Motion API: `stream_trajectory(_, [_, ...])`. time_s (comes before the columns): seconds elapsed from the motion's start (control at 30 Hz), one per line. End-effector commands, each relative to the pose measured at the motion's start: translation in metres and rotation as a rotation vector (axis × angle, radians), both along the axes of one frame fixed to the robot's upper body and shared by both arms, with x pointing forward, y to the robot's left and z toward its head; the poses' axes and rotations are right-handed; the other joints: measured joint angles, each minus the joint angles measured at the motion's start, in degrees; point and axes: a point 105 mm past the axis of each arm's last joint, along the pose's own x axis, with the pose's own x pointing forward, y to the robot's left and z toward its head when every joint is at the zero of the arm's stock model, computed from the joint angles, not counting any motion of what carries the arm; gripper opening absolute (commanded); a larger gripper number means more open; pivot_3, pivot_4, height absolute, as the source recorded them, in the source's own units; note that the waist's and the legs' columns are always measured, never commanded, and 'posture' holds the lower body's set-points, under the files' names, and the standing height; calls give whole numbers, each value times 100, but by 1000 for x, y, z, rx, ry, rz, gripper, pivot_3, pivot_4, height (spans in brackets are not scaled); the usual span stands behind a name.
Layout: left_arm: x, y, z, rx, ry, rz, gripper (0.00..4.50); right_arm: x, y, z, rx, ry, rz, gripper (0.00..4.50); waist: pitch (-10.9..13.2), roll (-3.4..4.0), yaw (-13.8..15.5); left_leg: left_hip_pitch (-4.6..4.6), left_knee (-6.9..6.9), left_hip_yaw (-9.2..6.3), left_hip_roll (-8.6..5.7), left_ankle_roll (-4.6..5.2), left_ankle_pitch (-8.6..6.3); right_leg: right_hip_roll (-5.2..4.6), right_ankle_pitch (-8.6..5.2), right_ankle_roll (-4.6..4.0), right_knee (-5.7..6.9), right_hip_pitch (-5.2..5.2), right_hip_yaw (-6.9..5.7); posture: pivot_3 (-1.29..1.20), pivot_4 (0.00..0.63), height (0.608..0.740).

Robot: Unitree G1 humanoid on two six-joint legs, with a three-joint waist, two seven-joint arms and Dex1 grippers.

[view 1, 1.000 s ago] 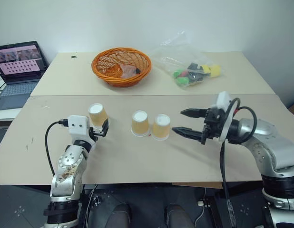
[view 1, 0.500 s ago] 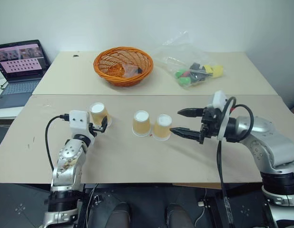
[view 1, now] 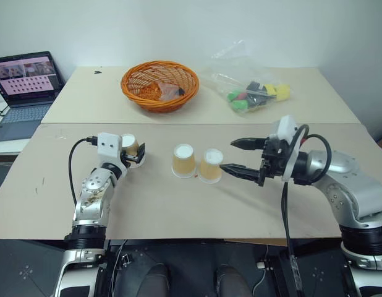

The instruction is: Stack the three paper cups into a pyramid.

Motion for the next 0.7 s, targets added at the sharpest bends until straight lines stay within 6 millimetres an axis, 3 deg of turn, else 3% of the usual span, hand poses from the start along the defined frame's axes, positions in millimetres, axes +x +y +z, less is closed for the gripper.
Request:
stream_trajectory(0.03, [2, -3, 15, 14, -61, -18, 3979, -4, 0, 8, 4, -43, 9, 4500, 0, 0, 0, 0, 0, 0, 0, 0, 0, 0, 0, 0, 0, 0, 0, 0, 150, 740])
stream_trajectory(0.2, [1, -5, 13, 20, -54, -24, 2524, -3, 0, 6, 1, -38, 5, 4500, 0, 0, 1, 0, 1, 0, 0, 0, 0, 0, 0, 0, 2, 0, 0, 0, 150, 740])
stream_trajectory(0.37, [2, -6, 18, 22, -61, -24, 2468, -2, 0, 3, -2, -32, -2, 4500, 0, 0, 1, 1, 2, 0, 0, 0, 0, 0, 0, 0, 2, 1, 0, 0, 150, 740])
stream_trajectory(0.43, [6, -6, 34, -11, -100, -32, 2468, -1, 0, 2, -1, -30, -8, 4500, 0, -1, 3, 1, 2, 0, 0, 0, 0, 0, 0, 0, 2, 0, 0, 0, 150, 740])
stream_trajectory(0.53, [13, -19, 77, -70, -183, -144, 2468, 2, -2, 0, 1, -27, -24, 4500, 7, -12, 14, -2, 5, -2, 0, -1, 0, 0, 0, 0, 5, 0, -2, 0, 150, 740])
stream_trajectory(0.63, [13, -46, 133, -181, -218, -452, 2468, 6, -4, -7, -6, -21, -60, 4500, 14, -25, 26, -19, 16, -11, -3, -3, 2, 0, 1, 2, 5, -3, -13, 0, 150, 740])
stream_trajectory(0.7, [11, -55, 149, -225, -212, -584, 2468, 8, -5, -10, -8, -19, -75, 4500, 14, -27, 5, -24, 17, -13, -3, -3, 2, 0, 1, 3, 1, -4, -15, 0, 150, 740])
